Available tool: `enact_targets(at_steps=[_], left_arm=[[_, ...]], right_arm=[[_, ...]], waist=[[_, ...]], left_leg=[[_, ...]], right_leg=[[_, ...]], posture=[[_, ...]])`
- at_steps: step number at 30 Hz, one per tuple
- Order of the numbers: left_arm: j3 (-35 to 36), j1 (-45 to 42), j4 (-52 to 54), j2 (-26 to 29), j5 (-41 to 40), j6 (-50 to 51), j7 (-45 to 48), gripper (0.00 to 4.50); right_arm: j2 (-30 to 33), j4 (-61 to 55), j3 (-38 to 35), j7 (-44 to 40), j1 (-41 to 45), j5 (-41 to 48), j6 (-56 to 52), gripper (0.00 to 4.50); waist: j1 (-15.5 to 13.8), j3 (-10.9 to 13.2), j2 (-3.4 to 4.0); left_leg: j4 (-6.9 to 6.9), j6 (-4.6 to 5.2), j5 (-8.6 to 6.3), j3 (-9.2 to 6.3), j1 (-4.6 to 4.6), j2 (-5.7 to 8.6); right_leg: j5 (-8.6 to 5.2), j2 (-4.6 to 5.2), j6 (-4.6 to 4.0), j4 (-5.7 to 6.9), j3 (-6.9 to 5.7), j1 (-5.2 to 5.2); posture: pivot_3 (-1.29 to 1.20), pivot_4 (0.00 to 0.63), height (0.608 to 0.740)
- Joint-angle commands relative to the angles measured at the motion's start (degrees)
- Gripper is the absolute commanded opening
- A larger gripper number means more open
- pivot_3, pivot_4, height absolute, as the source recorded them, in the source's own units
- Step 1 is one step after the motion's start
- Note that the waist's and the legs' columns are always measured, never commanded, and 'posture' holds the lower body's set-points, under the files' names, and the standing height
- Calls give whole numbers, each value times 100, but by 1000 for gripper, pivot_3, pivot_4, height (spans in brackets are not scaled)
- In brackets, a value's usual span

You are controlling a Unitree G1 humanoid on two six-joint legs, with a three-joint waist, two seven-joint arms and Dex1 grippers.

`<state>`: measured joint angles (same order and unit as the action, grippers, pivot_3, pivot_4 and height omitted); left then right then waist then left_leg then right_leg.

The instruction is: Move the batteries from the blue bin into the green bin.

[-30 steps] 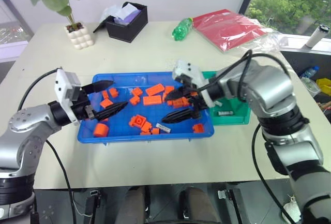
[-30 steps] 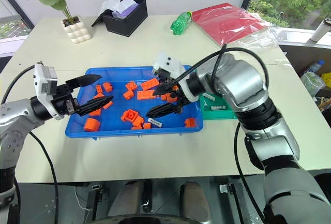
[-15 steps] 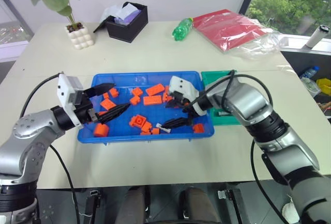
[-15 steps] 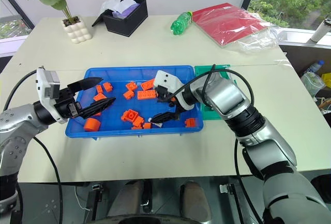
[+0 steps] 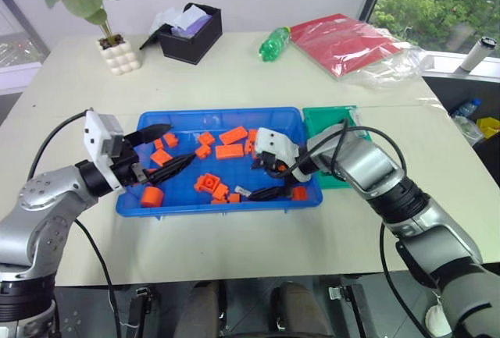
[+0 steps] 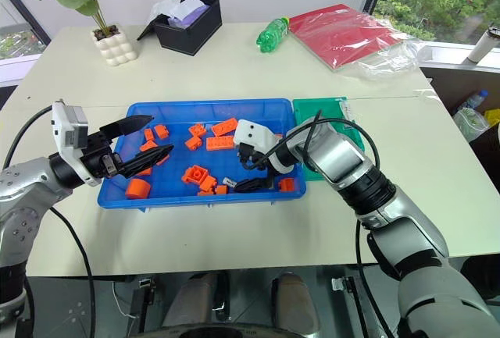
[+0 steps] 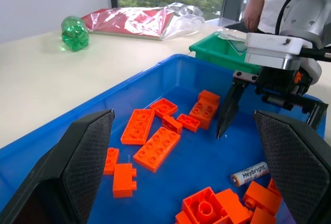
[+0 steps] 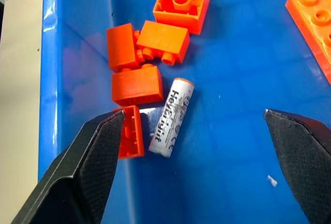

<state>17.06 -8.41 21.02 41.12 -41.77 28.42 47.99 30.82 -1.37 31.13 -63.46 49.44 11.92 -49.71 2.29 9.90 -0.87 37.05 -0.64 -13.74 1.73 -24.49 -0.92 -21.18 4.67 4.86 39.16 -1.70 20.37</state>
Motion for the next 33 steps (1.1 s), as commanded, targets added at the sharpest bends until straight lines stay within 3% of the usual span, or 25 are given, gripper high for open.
enact_targets(at_steps=[1, 19, 22, 29, 33], left_arm=[[132, -15, 138, -20, -30, -87, -53, 4500], [233, 75, 225, -138, -37, -153, -329, 4500], [249, 78, 223, -142, -35, -176, -352, 4500], [350, -2, 172, -143, -68, -212, -410, 4500], [356, 1, 186, -140, -67, -220, -427, 4500]], right_arm=[[-82, -200, 68, -53, -16, -36, 107, 4434], [-235, 524, 393, -304, 77, -928, 1493, 4434], [-266, 601, 372, -332, 75, -1007, 1579, 3706], [-243, 715, 368, -433, 35, -1156, 1819, 198], [-219, 734, 339, -485, 6, -1265, 1976, 59]], waist=[[0, 0, 0], [-2, 0, 0], [-2, 0, 0], [-3, -2, -2], [-15, -2, -4]], left_leg=[[0, 0, 0, 0, 0, 0], [1, 0, 0, 0, 1, 0], [1, 0, 0, 0, 1, 0], [3, 0, 0, 0, 2, 0], [4, 0, 0, -1, 5, 0]], right_leg=[[0, 0, 0, 0, 0, 0], [0, -1, 0, 0, 0, -1], [0, -1, 0, 0, -1, -1], [0, -1, 0, 0, -1, -3], [0, 0, 0, 0, -1, -7]], posture=[[0, 150, 740], [0, 150, 740], [0, 150, 740], [0, 150, 740], [0, 150, 740]])
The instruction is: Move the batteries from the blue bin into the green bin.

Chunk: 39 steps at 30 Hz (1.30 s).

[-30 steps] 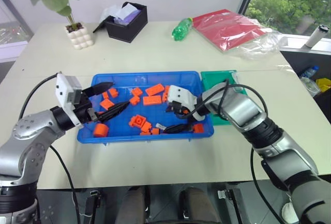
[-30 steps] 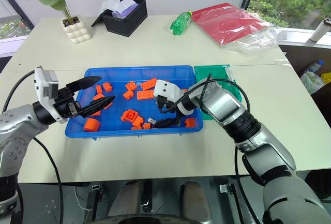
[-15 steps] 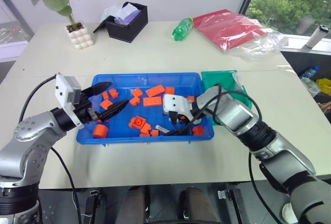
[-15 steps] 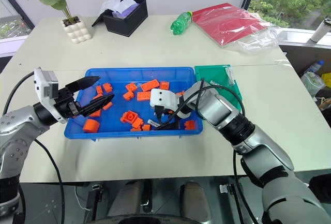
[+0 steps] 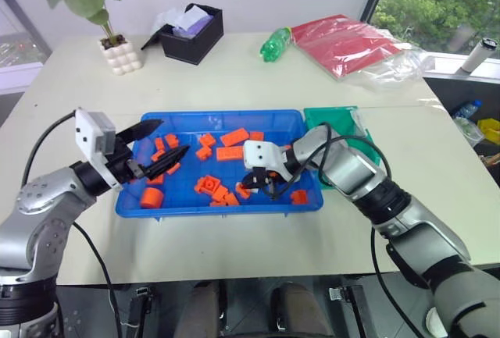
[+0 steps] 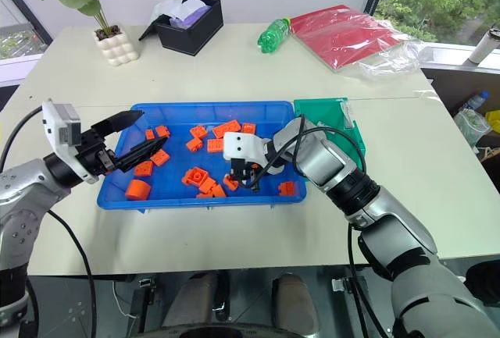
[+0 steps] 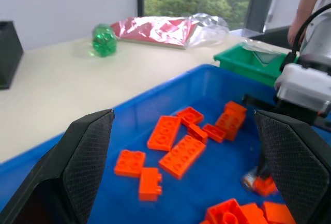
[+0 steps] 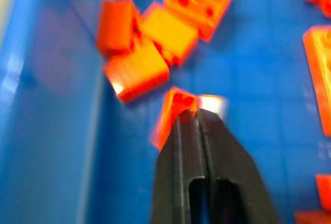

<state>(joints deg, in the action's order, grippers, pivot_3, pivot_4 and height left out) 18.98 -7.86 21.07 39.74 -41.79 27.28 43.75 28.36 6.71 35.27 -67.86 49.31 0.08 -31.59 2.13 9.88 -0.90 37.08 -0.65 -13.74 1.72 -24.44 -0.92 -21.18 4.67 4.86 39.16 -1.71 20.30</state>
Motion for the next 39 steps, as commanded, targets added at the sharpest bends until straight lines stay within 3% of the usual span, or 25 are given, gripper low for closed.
enact_targets(at_steps=[1, 10, 13, 20, 21, 39], left_arm=[[165, -55, 177, 2, -64, -110, -1, 4500], [89, -137, 60, -22, -6, -156, 16, 4500], [61, -125, 56, -51, 10, -162, 20, 4500], [52, -123, 35, -62, 12, -152, 38, 4500], [51, -123, 36, -65, 14, -154, 37, 4500], [108, -12, 190, -99, 35, -134, -90, 4500]], right_arm=[[23, -68, -85, -32, 19, -121, 215, 59], [-58, -50, -323, 144, 78, -214, 275, 59], [-57, -17, -464, 294, 202, -283, 501, 900], [-51, 147, -531, 427, 339, -517, 953, 4289], [-58, 187, -531, 426, 324, -528, 960, 4412], [-606, 1977, -421, 283, 650, -943, 1980, 4412]], waist=[[4, 0, 0], [8, 0, 0], [7, 0, 0], [8, 0, 0], [8, 0, 0], [29, 0, 0]], left_leg=[[0, 0, 0, 0, -1, 0], [-1, 0, 0, 0, 0, -1], [-1, 0, 0, 0, -1, -1], [-1, -1, 1, 0, -1, -1], [-1, -1, 1, 1, -1, 0], [-1, -9, 5, 1, 1, -1]], right_leg=[[0, 0, 0, 0, 0, 1], [0, -1, 0, 0, 0, 2], [0, -1, 0, 0, 0, 2], [0, -1, 0, 0, 0, 2], [0, -1, 0, 0, 0, 2], [0, -3, 0, 2, 0, 1]], posture=[[0, 150, 740], [0, 150, 740], [0, 150, 740], [0, 150, 740], [0, 150, 740], [0, 150, 740]])
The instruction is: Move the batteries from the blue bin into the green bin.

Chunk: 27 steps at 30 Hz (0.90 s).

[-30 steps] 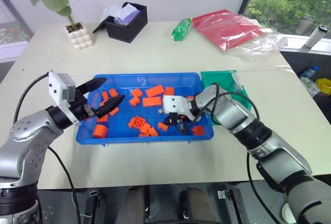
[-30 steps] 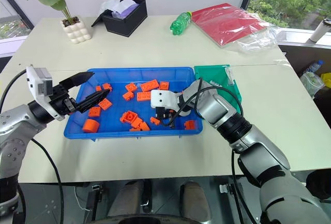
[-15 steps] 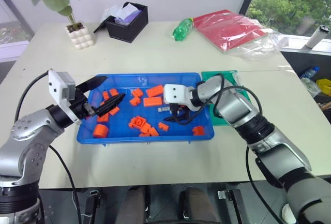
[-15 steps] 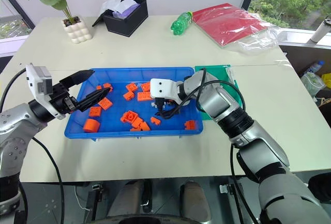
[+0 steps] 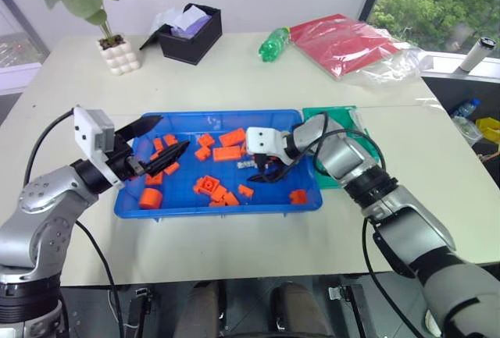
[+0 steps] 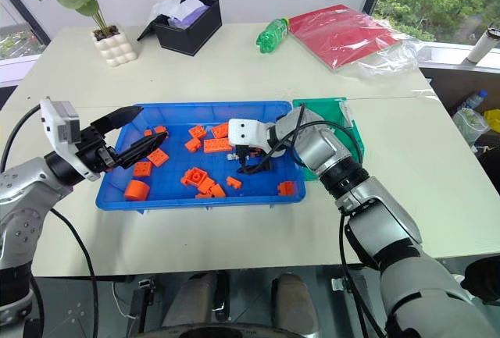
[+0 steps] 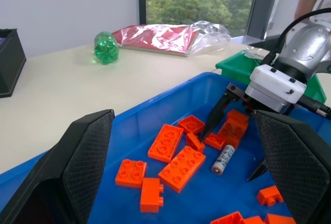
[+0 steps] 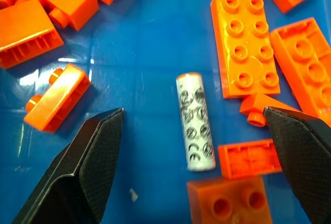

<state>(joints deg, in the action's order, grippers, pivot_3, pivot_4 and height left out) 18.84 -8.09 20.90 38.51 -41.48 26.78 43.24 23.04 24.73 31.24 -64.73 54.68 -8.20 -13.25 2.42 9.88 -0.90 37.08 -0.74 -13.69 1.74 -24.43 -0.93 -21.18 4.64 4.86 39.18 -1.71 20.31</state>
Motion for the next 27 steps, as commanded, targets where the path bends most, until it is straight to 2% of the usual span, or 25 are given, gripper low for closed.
enact_targets(at_steps=[1, 17, 27], left_arm=[[132, 25, 219, 27, 0, -83, -45, 4500], [60, 42, 220, 21, 38, -127, -45, 4500], [80, 43, 204, 24, 57, -125, -41, 4500]], right_arm=[[-82, 180, -38, -44, 128, -119, 164, 4412], [151, -511, -195, -268, -179, -146, -13, 4412], [128, -433, -150, -392, -290, -202, -84, 4412]], waist=[[0, 0, 0], [-6, 0, 0], [-7, 0, 0]], left_leg=[[0, 0, 0, 0, 0, 0], [0, 2, -1, 0, 0, 0], [0, 2, -1, 0, 0, 0]], right_leg=[[0, 0, 0, 0, 0, 0], [0, 1, 0, 0, 0, 1], [0, 1, 0, 0, 0, 0]], posture=[[0, 150, 740], [0, 150, 740], [0, 150, 740]])
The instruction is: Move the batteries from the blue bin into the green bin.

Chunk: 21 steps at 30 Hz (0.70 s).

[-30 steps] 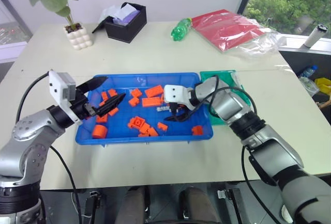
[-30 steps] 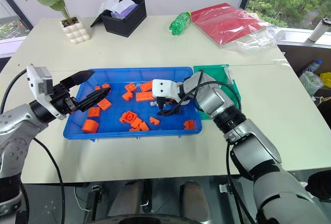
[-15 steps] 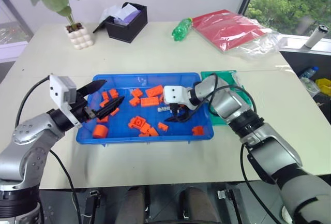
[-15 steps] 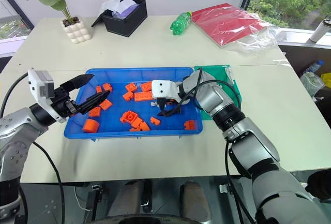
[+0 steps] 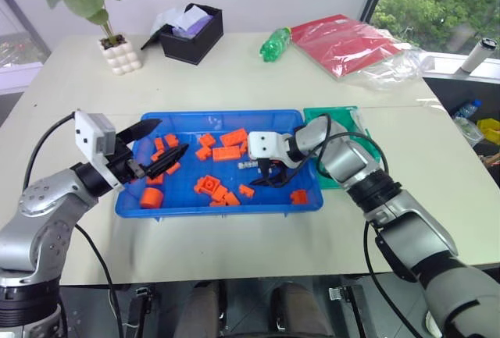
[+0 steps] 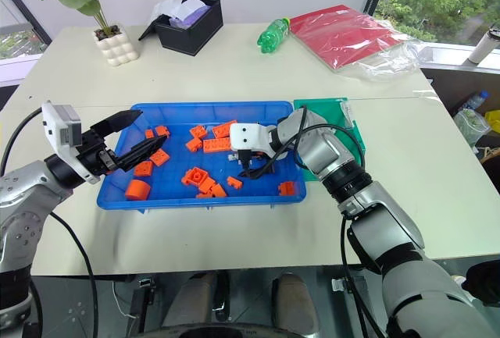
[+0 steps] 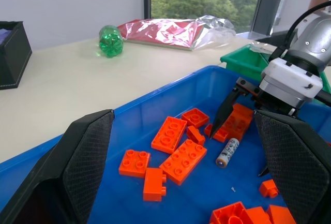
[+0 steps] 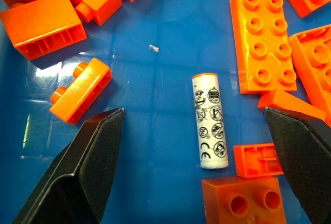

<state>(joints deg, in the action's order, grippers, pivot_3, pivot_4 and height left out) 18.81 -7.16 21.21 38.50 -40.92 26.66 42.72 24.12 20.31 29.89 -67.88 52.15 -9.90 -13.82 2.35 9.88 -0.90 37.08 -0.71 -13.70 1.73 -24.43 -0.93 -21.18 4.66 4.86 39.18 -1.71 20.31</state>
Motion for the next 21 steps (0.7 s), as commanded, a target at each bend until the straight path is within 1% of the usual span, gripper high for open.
enact_targets(at_steps=[1, 5, 10, 16, 19, 21], left_arm=[[84, -49, 173, 26, 3, -112, 14, 4500], [77, -91, 164, 50, 15, -105, 46, 4500], [111, -79, 198, 43, 17, -100, 30, 4500], [173, 25, 292, 3, 6, -105, -57, 4500], [191, 54, 298, 6, 8, -120, -74, 4500], [191, 56, 293, 3, 14, -130, -83, 4500]], right_arm=[[-10, 96, -3, -102, 1, -32, -21, 4412], [-126, 488, 29, -357, 244, -16, -88, 4412], [-372, 1251, -21, -426, 739, -77, 114, 4412], [-520, 1741, -19, -439, 901, -150, 369, 4412], [-518, 1703, -7, -504, 842, -155, 433, 3639], [-507, 1619, -3, -567, 791, -150, 422, 2707]], waist=[[0, 0, 0], [2, 0, 0], [6, 0, 0], [8, 0, 0], [7, 0, 0], [3, 0, 0]], left_leg=[[0, 0, 0, 0, 0, 0], [0, 0, 0, 0, 1, 0], [0, -1, 0, 0, 1, 0], [0, -8, 5, 0, 1, 0], [-1, -7, 4, 0, 1, 0], [-1, -6, 3, 0, 1, 0]], right_leg=[[0, 0, 0, 0, 0, 0], [0, 0, 0, 0, 0, -1], [0, -1, 0, 0, 0, -1], [0, 0, 0, 1, 0, 0], [0, 0, 0, 1, 0, 1], [0, 0, 0, 1, 0, 1]], posture=[[0, 150, 740], [0, 150, 740], [0, 150, 740], [0, 150, 740], [0, 150, 740], [0, 150, 740]])
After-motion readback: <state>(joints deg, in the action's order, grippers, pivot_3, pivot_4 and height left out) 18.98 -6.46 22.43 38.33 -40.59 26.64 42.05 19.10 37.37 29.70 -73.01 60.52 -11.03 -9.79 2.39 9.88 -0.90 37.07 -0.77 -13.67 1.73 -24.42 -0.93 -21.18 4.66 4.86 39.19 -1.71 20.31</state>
